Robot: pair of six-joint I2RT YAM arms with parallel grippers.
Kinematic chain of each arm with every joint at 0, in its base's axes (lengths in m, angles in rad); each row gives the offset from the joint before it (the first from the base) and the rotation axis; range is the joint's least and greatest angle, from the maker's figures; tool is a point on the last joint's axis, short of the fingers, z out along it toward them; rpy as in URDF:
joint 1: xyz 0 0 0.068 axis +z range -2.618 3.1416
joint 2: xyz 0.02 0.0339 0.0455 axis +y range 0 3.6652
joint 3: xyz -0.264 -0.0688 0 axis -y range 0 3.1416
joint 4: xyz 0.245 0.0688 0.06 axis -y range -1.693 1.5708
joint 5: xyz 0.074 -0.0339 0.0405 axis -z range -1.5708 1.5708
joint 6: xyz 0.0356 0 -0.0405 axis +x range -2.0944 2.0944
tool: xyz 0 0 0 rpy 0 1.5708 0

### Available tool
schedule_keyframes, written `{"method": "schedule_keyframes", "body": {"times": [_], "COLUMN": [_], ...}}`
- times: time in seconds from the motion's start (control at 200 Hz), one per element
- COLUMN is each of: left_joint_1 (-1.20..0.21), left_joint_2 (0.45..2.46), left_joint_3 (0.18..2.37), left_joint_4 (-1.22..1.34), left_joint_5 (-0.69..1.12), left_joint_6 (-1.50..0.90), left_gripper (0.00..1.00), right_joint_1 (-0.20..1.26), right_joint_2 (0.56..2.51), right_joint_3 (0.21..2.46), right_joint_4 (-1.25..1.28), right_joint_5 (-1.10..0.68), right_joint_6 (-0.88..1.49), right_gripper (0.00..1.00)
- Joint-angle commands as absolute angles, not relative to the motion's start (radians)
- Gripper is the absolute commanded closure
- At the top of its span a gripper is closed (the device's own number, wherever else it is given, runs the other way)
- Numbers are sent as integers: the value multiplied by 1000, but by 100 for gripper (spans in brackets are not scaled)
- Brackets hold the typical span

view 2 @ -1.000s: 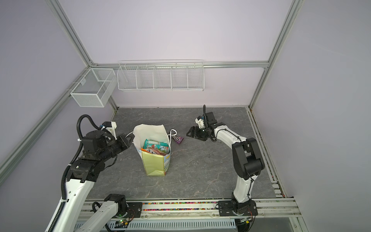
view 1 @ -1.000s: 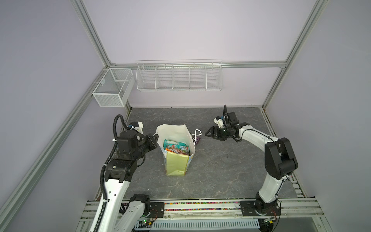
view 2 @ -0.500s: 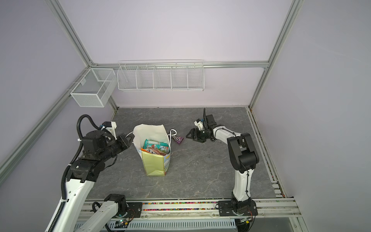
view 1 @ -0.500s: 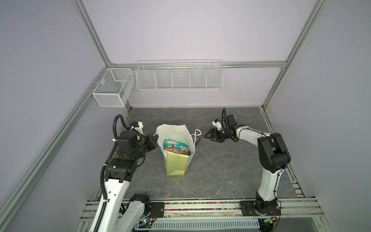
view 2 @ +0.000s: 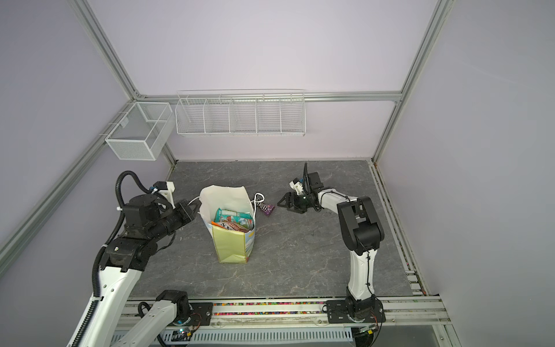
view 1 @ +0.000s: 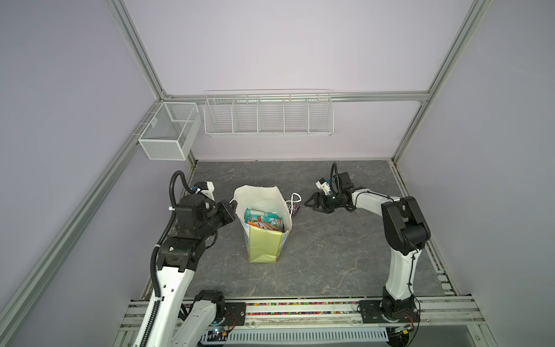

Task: Place the snacks into the paper bag
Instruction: Pick up the snack at the center of the table.

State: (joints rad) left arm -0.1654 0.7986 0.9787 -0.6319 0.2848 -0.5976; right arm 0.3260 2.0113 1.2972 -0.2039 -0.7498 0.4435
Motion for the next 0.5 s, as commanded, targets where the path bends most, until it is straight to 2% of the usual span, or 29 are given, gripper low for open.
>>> {"method": "schedule_keyframes", "body": {"times": [0.0, 0.495], "left_joint_1": [-166, -165], "left_joint_2": [798, 798], "left_joint_3": [1012, 1007], "left_joint_4": [-595, -585], "left_joint_5": [276, 275], "left_joint_6": [-594, -604], "left_gripper": [100, 100], "right_joint_1": [323, 321], "right_joint_2": [2040, 2074], "right_joint_3": [1312, 1295], "right_joint_4": [-159, -46], "right_joint_5": [-791, -823], "right_joint_6": [431, 483], "right_gripper": [28, 29]}}
